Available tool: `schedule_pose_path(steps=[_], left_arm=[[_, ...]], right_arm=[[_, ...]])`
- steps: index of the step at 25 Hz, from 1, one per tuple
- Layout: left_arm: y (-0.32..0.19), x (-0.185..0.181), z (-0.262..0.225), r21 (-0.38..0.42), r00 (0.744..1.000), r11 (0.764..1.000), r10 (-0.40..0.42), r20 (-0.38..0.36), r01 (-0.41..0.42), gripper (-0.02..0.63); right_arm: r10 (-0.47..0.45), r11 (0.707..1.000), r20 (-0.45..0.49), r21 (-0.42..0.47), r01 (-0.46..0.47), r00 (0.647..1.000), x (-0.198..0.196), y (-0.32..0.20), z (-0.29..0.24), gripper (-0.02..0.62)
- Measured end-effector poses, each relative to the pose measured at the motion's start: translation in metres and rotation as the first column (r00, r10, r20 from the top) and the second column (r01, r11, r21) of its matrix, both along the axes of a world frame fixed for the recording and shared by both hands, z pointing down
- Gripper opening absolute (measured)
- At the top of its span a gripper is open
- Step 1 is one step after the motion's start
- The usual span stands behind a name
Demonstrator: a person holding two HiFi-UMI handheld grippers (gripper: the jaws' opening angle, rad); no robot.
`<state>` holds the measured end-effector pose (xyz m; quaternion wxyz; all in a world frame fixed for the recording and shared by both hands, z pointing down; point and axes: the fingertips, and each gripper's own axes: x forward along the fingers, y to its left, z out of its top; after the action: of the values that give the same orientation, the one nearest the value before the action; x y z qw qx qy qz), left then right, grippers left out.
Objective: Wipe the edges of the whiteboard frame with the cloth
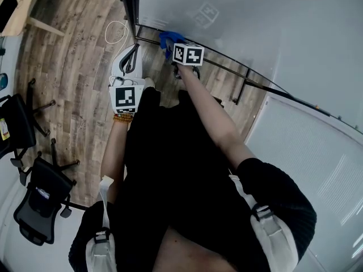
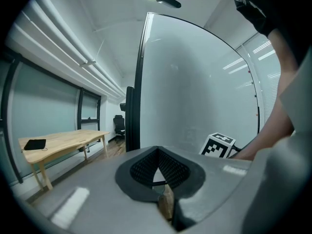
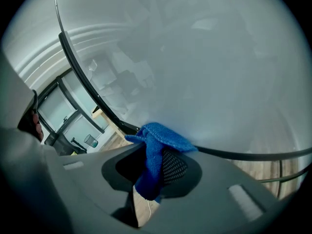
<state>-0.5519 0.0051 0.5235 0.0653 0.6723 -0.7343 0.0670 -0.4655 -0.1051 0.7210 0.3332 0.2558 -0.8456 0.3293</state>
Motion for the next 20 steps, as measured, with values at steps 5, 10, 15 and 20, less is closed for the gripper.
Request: schedule_pose_path(steps=[5,10,15,20], left_arm=[[0.016,-0.002,-0.008,-0.004,1.0,1.0,-0.023,0.011,0.023,0.0],[0.022,-0.006,-0.006,-0.012,0.999,0.999,-0.043,0.017,0.043,0.0],[0.027,-0.01,-0.006,-0.02,0.999,0.999,-0.041,0.031,0.042,0.0],[0.032,-0.011,-0.007,-0.021,0.998,0.999,-0.047,0.043,0.047,0.0]], right_arm=[[0.021,0.999,0.035,-0.032,-0.02,0.999,-0.015,0.01,-0.01,0.107],[0.027,0.998,0.063,-0.058,-0.023,0.998,-0.033,0.012,-0.009,0.107],[0.038,0.996,0.087,-0.082,-0.031,0.996,-0.059,0.018,-0.008,0.107],[0.073,0.992,0.092,-0.107,-0.063,0.993,-0.074,0.022,-0.003,0.107]])
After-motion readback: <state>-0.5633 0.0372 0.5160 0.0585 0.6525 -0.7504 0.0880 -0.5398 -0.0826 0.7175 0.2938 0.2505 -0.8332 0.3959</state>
